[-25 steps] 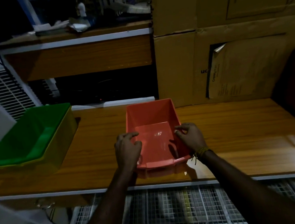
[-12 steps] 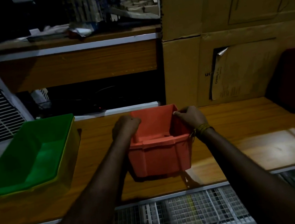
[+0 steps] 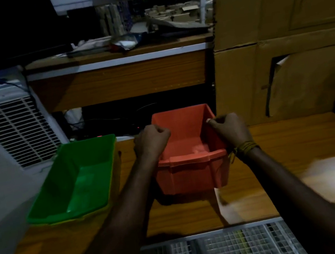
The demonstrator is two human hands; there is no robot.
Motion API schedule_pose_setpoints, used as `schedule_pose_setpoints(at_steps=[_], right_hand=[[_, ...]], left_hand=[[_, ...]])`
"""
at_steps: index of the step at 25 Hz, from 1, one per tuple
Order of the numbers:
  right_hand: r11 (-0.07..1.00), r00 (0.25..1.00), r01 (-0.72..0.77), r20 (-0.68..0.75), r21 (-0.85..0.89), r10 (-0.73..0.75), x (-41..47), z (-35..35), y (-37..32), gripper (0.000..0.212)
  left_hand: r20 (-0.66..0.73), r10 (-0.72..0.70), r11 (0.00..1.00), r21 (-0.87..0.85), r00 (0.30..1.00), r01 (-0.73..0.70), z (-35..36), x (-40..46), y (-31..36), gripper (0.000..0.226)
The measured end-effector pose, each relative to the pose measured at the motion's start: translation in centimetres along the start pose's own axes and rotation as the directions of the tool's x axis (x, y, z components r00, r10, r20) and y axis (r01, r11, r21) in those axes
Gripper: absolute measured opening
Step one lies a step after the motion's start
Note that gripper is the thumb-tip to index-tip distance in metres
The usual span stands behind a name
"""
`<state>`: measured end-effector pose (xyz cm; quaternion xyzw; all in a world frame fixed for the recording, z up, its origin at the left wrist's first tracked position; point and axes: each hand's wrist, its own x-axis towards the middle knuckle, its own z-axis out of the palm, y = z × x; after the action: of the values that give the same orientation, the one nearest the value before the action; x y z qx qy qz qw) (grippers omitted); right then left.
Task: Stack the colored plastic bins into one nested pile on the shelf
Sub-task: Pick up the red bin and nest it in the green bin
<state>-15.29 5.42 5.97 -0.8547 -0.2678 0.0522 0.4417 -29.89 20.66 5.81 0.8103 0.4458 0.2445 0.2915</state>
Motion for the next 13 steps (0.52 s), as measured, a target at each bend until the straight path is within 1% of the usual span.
schedule_pose_setpoints(at_steps=[3,7,9,13], right_hand=[[0.991,0.992,0.118,-0.061,0.062,-0.115,-1.5,1.9,-4.6,0.032],[0.948,0.957,0.283,-0.1,0.148,-0.271,-3.5,5.7,-10.8,0.029],[0.921,0.937,0.347,-0.117,0.179,-0.33,-4.1,8.1,-13.3,0.03],[0.892,0.92,0.392,-0.094,0.227,-0.38,-4.9,13.1,-17.1,0.035]], left_hand=[[-0.189,0.062,0.998,0.04,0.98,-0.055,-4.7,1.0,-1.1,0.023],[-0.375,0.13,0.992,0.058,0.918,-0.116,-12.2,1.1,-3.6,0.019],[-0.433,0.143,0.99,0.067,0.89,-0.127,-15.5,0.9,-5.0,0.019],[-0.48,0.092,0.995,0.085,0.872,-0.058,-20.1,0.6,-8.6,0.02]])
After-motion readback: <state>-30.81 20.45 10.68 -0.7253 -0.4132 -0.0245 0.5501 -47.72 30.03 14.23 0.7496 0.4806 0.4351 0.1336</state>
